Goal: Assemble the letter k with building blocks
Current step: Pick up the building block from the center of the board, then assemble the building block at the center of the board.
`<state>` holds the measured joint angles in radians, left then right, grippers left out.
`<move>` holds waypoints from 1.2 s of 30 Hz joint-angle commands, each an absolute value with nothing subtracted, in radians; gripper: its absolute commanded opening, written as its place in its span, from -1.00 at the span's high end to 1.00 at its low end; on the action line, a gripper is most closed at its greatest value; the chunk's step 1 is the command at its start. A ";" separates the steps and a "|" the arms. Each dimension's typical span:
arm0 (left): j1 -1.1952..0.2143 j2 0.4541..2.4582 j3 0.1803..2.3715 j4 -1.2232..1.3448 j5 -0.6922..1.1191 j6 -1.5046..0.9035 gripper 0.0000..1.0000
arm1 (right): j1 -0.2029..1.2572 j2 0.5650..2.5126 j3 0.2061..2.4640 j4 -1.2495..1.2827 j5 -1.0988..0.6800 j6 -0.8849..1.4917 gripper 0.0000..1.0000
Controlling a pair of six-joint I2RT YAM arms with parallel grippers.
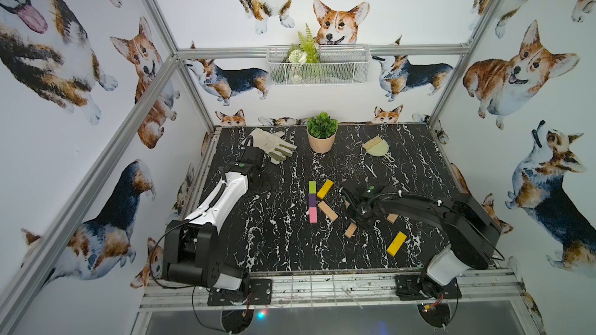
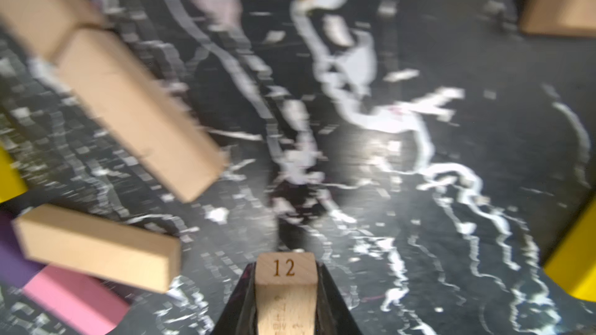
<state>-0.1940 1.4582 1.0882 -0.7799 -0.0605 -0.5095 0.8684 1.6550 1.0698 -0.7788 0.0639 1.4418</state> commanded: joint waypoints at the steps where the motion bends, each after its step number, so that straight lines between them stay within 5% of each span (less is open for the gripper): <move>1: -0.192 1.456 1.094 -0.781 -0.073 -0.512 -0.92 | 0.868 1.763 1.217 -0.914 0.008 1.261 0.43; 7: -0.192 1.456 1.094 -0.784 -0.079 -0.513 -0.92 | 0.869 1.833 1.312 -0.993 -0.039 1.022 0.63; 36: -0.189 1.436 1.080 -0.761 -0.074 -0.504 -0.97 | 0.811 1.876 1.234 -0.852 0.043 0.777 0.55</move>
<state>-0.1921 1.4567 1.0859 -0.7757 -0.0654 -0.5125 0.8192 1.8606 1.2213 -0.8753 0.0402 0.8032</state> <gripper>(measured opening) 0.978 0.244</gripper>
